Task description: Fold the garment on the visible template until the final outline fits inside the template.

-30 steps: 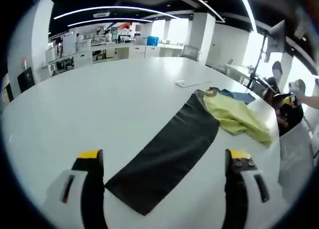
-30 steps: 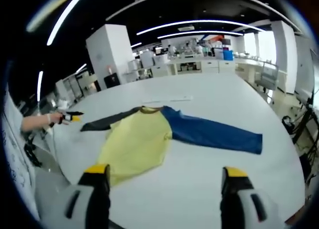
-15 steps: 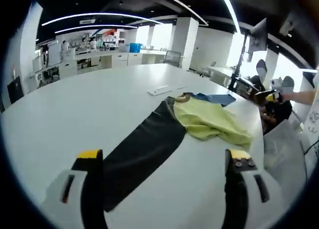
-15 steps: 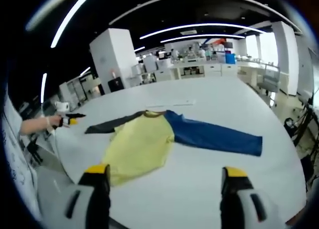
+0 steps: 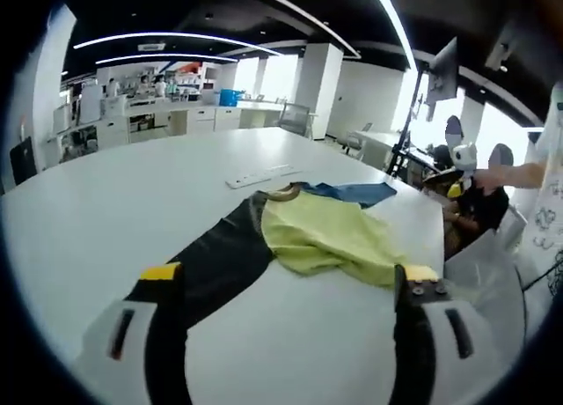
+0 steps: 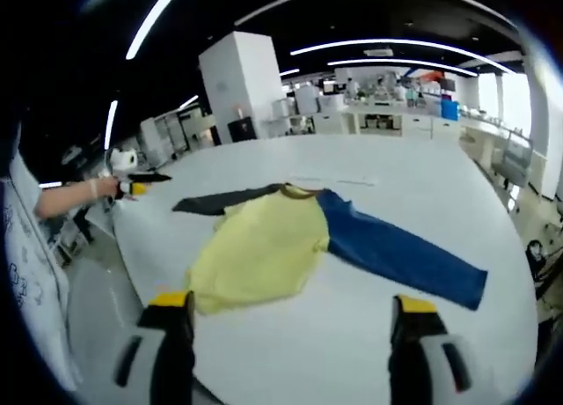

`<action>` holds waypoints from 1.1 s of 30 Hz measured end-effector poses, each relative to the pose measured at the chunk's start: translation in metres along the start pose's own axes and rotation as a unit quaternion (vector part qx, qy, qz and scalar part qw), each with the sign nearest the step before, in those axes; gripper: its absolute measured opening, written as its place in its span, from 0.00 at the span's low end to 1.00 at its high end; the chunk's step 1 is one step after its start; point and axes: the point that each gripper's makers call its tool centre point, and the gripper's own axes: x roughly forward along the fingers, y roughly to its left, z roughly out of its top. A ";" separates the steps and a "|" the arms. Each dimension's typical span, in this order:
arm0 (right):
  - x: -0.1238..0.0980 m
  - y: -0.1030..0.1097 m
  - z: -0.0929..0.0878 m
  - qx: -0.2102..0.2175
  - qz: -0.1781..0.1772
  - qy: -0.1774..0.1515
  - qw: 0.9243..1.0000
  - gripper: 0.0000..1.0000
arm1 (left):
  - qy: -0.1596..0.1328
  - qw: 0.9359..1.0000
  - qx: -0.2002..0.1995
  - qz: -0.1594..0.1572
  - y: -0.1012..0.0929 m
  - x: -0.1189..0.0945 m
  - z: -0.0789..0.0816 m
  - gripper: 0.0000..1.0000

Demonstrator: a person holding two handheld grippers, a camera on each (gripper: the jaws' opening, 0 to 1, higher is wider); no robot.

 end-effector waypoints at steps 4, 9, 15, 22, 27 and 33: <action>0.002 -0.001 0.005 -0.011 0.015 -0.009 1.000 0.93 | 0.002 1.000 0.013 -0.005 -0.014 0.002 0.004 0.94; -0.004 0.002 -0.002 -0.012 0.031 -0.016 0.999 0.93 | -0.001 1.000 0.026 -0.009 -0.044 0.007 0.010 0.95; -0.019 -0.008 -0.017 -0.018 0.037 -0.011 0.999 0.93 | -0.004 1.000 0.025 -0.004 -0.070 0.013 0.009 0.94; -0.026 -0.017 -0.019 -0.032 0.041 -0.019 0.998 0.93 | -0.005 1.000 0.024 0.005 -0.082 0.017 0.007 0.93; -0.016 -0.008 -0.014 -0.055 0.057 -0.023 0.997 0.93 | -0.009 1.000 0.029 0.003 -0.096 0.022 0.009 0.92; -0.003 0.000 -0.003 -0.068 0.076 -0.034 0.994 0.93 | -0.019 0.999 0.029 0.003 -0.100 0.024 0.010 0.90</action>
